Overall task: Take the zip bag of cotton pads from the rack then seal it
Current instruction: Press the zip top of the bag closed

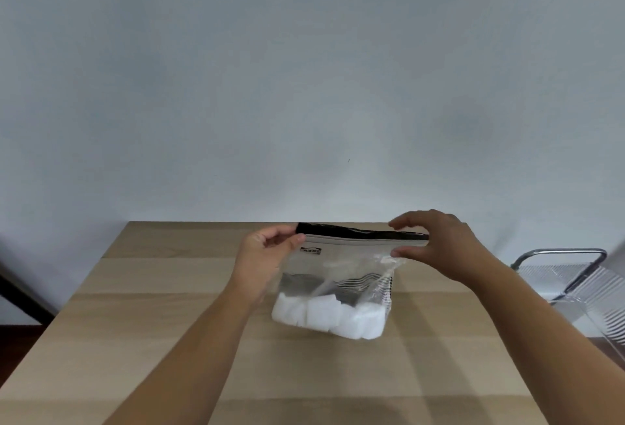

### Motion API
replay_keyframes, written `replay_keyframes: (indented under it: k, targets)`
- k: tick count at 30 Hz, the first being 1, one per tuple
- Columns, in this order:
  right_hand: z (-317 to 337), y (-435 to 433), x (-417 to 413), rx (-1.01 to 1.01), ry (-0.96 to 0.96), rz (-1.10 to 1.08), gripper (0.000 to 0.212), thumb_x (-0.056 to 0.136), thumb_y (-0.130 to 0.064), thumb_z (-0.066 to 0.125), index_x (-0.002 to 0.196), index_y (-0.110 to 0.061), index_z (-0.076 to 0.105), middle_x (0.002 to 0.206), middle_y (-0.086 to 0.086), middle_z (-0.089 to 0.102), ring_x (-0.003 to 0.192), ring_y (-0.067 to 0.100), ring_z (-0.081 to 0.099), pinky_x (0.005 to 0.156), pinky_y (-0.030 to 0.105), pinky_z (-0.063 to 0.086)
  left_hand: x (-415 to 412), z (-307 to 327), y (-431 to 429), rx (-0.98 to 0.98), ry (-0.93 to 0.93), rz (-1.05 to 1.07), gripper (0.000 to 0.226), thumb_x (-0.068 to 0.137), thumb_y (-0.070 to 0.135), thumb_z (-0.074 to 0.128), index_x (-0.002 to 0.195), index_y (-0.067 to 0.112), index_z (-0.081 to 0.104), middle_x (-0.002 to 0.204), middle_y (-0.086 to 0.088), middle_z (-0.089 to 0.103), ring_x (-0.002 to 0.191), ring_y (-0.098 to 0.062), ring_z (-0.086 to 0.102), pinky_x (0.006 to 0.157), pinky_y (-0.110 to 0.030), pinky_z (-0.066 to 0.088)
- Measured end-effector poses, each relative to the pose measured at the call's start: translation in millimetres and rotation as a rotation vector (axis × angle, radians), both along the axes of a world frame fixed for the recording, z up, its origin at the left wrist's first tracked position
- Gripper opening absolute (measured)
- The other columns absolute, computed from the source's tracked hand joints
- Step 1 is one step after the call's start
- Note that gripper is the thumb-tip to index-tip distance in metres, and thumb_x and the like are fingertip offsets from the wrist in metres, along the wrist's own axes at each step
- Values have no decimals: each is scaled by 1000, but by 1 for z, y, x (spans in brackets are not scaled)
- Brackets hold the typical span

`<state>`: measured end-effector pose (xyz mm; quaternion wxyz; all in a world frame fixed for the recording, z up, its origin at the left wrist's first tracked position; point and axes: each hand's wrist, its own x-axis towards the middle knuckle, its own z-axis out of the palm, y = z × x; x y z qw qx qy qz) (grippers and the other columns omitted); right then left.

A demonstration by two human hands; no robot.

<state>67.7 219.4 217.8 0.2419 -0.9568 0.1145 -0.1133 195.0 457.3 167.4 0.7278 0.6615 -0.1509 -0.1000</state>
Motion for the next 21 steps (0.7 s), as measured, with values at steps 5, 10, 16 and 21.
replay_keyframes:
  k: [5, 10, 16, 21]
  targets:
    - [16, 35, 22, 19, -99, 154, 27, 65, -36, 81, 88, -40, 67, 80, -32, 59, 87, -18, 51, 79, 5, 38, -23, 14, -20, 32, -127, -142, 16, 68, 6, 77, 68, 20, 68, 67, 5, 67, 62, -2, 59, 63, -13, 49]
    - [8, 41, 36, 52, -48, 182, 10, 69, -36, 77, 69, -33, 67, 66, -9, 67, 65, 7, 56, 58, 26, 41, -28, 16, -19, -12, -166, -145, 10, 61, 21, 78, 64, 24, 69, 63, 10, 67, 62, -4, 59, 62, -14, 49]
    - [-8, 17, 22, 70, 31, 85, 11, 72, -29, 77, 65, -28, 68, 65, -6, 67, 64, 12, 57, 58, 25, 41, -13, 4, 2, -62, -85, -21, 13, 67, 13, 76, 65, 24, 70, 61, 12, 67, 63, 0, 59, 60, -10, 47]
    - [-18, -5, 2, 47, 31, -20, 13, 72, -27, 77, 64, -27, 67, 63, -11, 66, 61, -9, 53, 57, 7, 38, 3, -13, 24, -136, 31, 83, 9, 64, 18, 73, 71, 22, 67, 74, -2, 66, 73, -11, 62, 64, -12, 50]
